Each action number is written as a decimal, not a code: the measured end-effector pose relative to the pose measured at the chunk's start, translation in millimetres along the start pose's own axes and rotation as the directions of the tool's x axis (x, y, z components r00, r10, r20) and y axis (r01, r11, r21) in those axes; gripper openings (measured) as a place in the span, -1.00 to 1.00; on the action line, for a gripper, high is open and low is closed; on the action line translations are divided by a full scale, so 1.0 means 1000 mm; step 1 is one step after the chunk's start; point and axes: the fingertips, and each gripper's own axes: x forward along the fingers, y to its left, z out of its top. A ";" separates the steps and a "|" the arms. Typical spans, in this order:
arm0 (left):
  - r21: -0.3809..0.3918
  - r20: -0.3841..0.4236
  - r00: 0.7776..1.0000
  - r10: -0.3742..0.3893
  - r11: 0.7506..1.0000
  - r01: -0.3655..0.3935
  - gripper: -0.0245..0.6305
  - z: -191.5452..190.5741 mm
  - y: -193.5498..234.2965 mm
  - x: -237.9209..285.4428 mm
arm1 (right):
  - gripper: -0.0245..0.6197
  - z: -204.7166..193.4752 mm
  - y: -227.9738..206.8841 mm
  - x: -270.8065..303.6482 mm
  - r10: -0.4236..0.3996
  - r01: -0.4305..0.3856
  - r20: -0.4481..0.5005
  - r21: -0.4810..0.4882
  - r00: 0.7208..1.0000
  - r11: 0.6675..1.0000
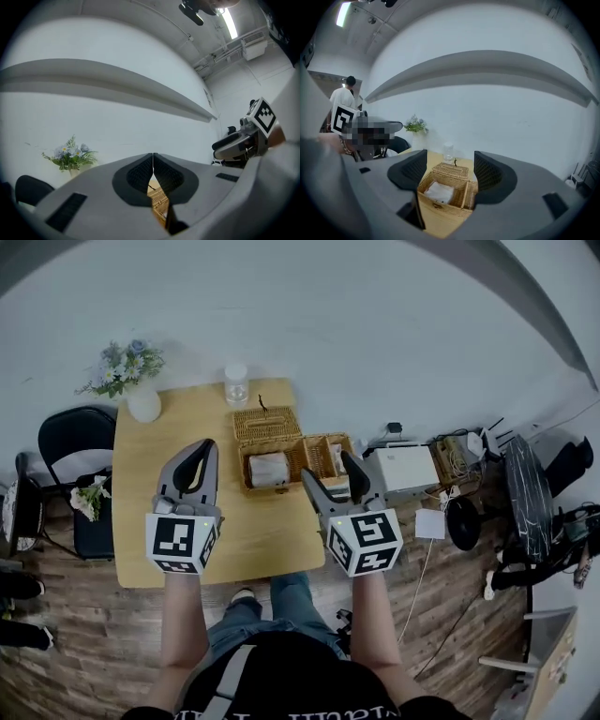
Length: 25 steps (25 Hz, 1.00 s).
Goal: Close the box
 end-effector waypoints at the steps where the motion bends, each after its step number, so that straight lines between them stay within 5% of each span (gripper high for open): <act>1: -0.001 -0.006 1.000 0.021 1.000 -0.021 -0.89 -0.002 0.001 0.006 | 0.03 0.000 -0.007 0.009 0.018 -0.018 -0.006 -0.006 1.000 1.000; 14: 0.015 -0.136 0.957 0.255 0.967 -0.255 -0.88 -0.047 0.005 0.072 | 0.03 -0.020 -0.087 0.136 0.280 -0.286 -0.113 -0.046 0.953 0.957; 19: 0.030 -0.185 0.928 0.323 0.946 -0.324 -0.89 -0.060 0.010 0.082 | 0.03 -0.034 -0.096 0.190 0.396 -0.420 -0.222 -0.071 0.891 0.905; 25: 0.076 -0.178 0.903 0.390 0.921 -0.383 -0.89 -0.056 0.020 0.090 | 0.03 -0.069 -0.085 0.240 0.510 -0.578 -0.389 -0.076 0.767 0.812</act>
